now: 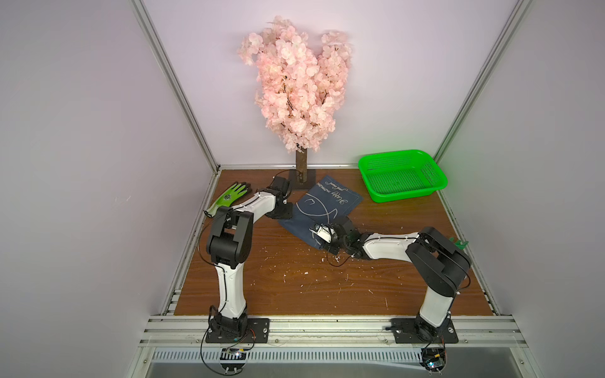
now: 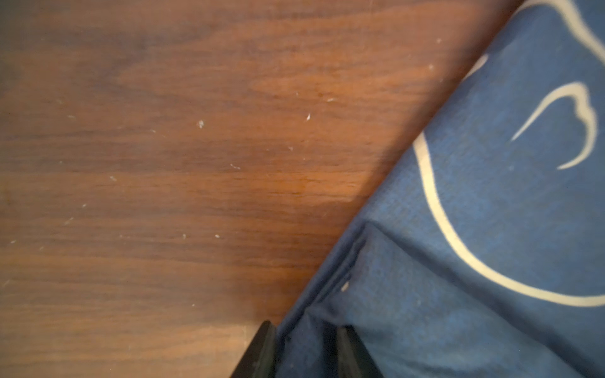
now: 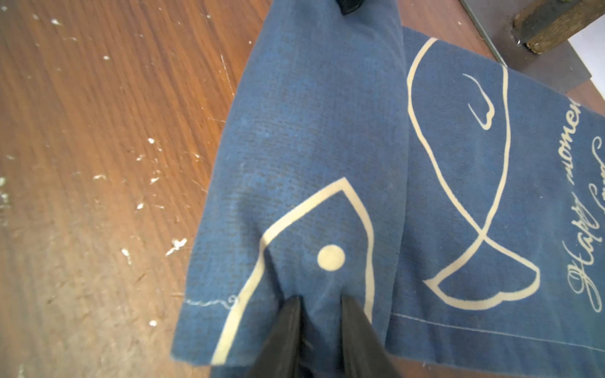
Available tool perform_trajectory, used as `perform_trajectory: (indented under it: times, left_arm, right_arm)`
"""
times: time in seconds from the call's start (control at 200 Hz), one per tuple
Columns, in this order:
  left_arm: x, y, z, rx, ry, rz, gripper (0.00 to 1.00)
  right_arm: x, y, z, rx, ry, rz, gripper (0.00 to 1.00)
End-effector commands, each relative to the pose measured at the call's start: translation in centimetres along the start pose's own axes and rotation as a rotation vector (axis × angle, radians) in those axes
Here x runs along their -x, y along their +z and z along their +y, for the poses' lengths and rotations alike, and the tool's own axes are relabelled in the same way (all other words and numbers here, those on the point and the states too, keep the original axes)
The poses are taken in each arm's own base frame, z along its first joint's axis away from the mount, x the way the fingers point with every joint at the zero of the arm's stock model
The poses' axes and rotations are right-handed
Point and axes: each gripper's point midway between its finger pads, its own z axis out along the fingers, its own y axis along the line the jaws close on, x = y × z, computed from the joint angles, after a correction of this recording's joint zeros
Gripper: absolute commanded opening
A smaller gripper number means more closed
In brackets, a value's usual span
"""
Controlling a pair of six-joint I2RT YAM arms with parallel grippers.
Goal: Roll up the pillowcase
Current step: Roll the pillowcase at the center of the board.
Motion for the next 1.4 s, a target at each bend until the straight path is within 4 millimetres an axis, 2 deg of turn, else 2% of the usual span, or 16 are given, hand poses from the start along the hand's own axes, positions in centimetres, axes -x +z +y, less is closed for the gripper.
perform_trajectory:
  times: [0.0, 0.185, 0.35, 0.465, 0.565, 0.761, 0.876, 1.076, 1.236, 1.331, 1.391]
  left_arm:
    - [-2.2, 1.7, 1.5, 0.092, 0.065, 0.075, 0.36]
    - [-2.7, 2.8, 1.7, 0.123, 0.081, 0.075, 0.36]
    - [-2.9, 2.8, 1.1, 0.083, 0.08, 0.079, 0.36]
    - [-2.2, 2.3, 0.2, 0.037, 0.086, 0.073, 0.36]
    - [-2.7, 2.1, -0.1, 0.009, 0.089, 0.104, 0.36]
    - [-3.1, 1.9, -0.3, -0.028, 0.06, 0.12, 0.36]
    - [-3.1, 1.8, -0.5, -0.059, 0.038, 0.126, 0.36]
    - [-2.5, 1.6, -0.5, -0.075, 0.035, 0.133, 0.36]
    - [-2.4, 1.6, -0.6, -0.083, 0.032, 0.14, 0.36]
    - [-2.4, 1.5, -0.6, -0.091, 0.026, 0.142, 0.36]
    - [-2.3, 1.2, -0.7, -0.098, 0.025, 0.138, 0.37]
  right_arm:
    - [-1.3, 0.2, -0.3, -0.001, 0.003, 0.048, 0.27]
    - [-0.2, -0.5, -0.1, 0.023, 0.007, 0.011, 0.32]
    - [3.4, -3.7, -0.6, 0.003, -0.013, -0.106, 0.48]
    - [5.6, -5.3, 0.5, 0.016, -0.077, -0.163, 0.57]
    - [7.2, -5.7, 1.7, 0.027, -0.125, -0.19, 0.63]
    - [9.4, -3.3, 3.7, 0.005, -0.21, -0.196, 0.68]
    - [9.7, -1.2, 3.5, -0.06, -0.255, -0.157, 0.72]
    - [8.0, 1.8, 2.6, -0.177, -0.342, -0.029, 0.72]
    - [7.4, 2.6, 2.8, -0.253, -0.455, 0.023, 0.69]
    - [6.2, 3.4, 2.7, -0.283, -0.479, 0.067, 0.65]
    - [5.6, 3.8, 2.5, -0.305, -0.475, 0.094, 0.58]
